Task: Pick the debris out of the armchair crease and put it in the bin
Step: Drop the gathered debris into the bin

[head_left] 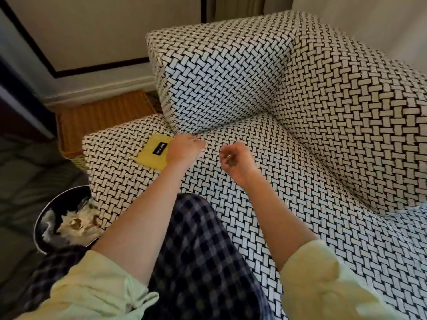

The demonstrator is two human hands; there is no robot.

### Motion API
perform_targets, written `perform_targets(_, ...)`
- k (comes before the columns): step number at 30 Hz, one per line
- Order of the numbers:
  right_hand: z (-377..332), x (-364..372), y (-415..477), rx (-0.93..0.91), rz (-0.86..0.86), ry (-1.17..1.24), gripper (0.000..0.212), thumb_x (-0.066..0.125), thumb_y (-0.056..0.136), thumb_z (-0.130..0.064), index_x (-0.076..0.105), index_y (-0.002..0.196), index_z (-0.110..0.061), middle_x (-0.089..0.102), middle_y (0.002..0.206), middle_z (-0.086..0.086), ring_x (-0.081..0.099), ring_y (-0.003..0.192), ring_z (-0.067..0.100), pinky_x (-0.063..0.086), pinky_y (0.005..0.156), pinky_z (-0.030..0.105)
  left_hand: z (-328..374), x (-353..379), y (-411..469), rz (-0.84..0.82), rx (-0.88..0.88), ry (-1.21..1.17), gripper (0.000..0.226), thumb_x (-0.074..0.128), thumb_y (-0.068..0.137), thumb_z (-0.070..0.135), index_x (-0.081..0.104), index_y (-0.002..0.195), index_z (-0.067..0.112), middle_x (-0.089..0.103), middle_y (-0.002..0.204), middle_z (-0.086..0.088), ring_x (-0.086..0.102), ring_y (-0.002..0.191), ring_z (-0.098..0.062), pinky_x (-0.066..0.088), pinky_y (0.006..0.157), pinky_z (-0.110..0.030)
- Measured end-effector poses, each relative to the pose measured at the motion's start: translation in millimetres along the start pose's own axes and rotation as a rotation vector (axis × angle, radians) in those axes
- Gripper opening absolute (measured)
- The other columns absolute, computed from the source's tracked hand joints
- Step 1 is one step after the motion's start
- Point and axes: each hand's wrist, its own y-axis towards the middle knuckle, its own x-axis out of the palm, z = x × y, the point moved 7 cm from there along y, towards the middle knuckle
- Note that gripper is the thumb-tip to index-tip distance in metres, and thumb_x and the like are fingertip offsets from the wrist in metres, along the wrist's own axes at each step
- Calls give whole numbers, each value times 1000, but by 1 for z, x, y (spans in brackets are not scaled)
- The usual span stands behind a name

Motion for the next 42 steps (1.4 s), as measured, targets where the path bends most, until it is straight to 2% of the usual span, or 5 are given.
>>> perform_targets(13,44,81,40,276,-46,75,32,34,91,4,42,122,7,44,103,20,50,73,21,51,77,29,-61,-32,41,67,31,570,27,63,80,36,57,91,12,64,92,-8,53,76,-23,39,58,-29)
perform_targets(19,56,86,46,305,-21,108,36,32,91,7,39,126,7,40,134,26,50,115,33,45,89,38,-66,-43,43,52,86,341,40,54,88,44,60,109,10,64,93,-8,61,85,-26,39,64,-28)
perform_targets(33,34,124,42,290,-158,-86,24,31,86,4,43,107,8,44,105,21,49,85,25,45,92,34,-71,-64,48,-54,33,15,24,62,80,25,66,95,7,57,67,-4,43,53,-12,31,48,-22)
perform_targets(36,31,124,33,280,-162,-78,41,28,88,6,36,127,14,47,121,28,53,106,35,50,74,39,-74,-62,48,-64,7,-45,23,63,80,25,66,96,9,66,93,-14,43,58,-12,30,47,-22)
perform_targets(42,26,122,23,224,-85,-165,39,28,91,8,42,126,15,52,124,26,50,118,36,43,95,38,-82,-58,49,-57,-28,-145,25,64,80,26,65,101,12,62,107,-13,49,79,-18,33,52,-20)
